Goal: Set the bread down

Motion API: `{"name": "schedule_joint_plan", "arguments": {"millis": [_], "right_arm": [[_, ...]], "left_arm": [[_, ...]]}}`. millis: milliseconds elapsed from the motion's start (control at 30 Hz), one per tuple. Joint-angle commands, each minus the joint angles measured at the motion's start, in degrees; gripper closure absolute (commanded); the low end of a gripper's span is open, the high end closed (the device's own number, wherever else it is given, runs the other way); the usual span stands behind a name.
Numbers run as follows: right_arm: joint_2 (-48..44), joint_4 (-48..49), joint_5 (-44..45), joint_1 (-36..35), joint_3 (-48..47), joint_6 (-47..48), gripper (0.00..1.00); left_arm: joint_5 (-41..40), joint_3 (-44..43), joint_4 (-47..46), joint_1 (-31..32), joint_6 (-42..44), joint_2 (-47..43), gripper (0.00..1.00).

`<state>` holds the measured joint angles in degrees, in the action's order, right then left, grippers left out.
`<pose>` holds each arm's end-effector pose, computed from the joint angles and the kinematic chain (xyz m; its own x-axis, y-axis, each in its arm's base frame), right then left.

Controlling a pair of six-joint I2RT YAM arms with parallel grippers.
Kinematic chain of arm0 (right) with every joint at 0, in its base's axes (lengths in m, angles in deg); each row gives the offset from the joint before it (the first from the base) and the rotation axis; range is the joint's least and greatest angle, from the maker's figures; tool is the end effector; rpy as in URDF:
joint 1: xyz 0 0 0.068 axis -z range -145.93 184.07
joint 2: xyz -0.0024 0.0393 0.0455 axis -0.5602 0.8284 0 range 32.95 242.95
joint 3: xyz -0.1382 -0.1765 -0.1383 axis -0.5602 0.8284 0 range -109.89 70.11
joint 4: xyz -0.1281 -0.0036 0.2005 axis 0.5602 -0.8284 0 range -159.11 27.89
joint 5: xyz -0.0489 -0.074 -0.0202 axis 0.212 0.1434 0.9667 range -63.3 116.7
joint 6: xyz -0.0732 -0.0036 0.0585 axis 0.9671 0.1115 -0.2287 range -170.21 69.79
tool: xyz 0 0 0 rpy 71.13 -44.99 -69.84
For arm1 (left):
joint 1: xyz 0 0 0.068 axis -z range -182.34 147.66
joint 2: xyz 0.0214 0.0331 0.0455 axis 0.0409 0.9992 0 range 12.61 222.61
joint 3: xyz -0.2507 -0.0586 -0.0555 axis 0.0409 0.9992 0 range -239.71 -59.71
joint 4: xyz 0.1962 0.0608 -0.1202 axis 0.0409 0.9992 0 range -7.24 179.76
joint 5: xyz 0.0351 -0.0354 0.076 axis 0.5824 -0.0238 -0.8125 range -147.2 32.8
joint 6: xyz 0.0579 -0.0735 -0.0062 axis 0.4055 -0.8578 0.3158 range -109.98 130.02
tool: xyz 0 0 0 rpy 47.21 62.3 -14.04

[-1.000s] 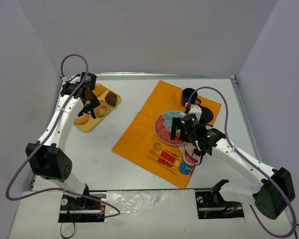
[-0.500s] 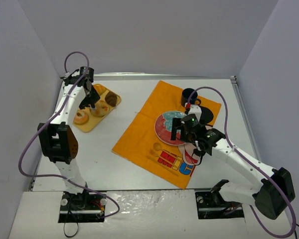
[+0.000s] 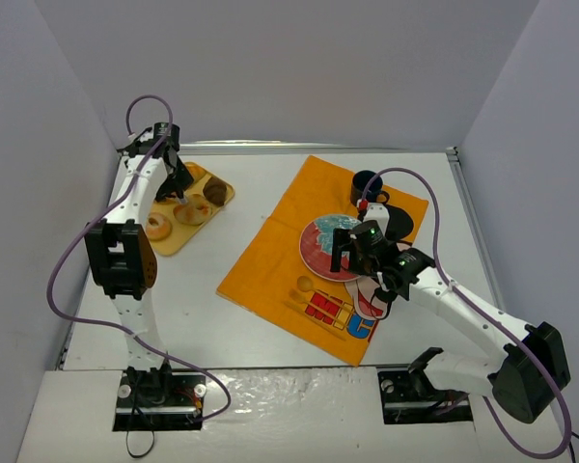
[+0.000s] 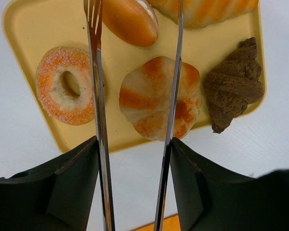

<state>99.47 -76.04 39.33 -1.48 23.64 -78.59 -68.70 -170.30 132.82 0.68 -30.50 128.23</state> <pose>0.2350 0.1452 0.2402 -0.5997 0.1415 -0.7876 -0.1533 0.9457 0.2866 0.4442 -0.0066 0.2545 -0.5821 -0.6068 -0.5413 -0.5794 0.7766 -0.2475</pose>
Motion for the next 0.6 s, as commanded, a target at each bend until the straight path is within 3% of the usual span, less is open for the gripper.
{"name": "schedule_joint_plan", "arguments": {"millis": [0,567], "right_arm": [[0.6,1.3,1.3,0.5,-1.6,0.6,0.00],[1.2,1.4,1.2,0.5,-1.6,0.4,0.00]], "left_arm": [[0.4,-4.2,-1.8,-0.6,0.6,-0.6,0.48],[0.4,2.0,-1.8,-1.1,-1.2,-5.1,0.47]]}}
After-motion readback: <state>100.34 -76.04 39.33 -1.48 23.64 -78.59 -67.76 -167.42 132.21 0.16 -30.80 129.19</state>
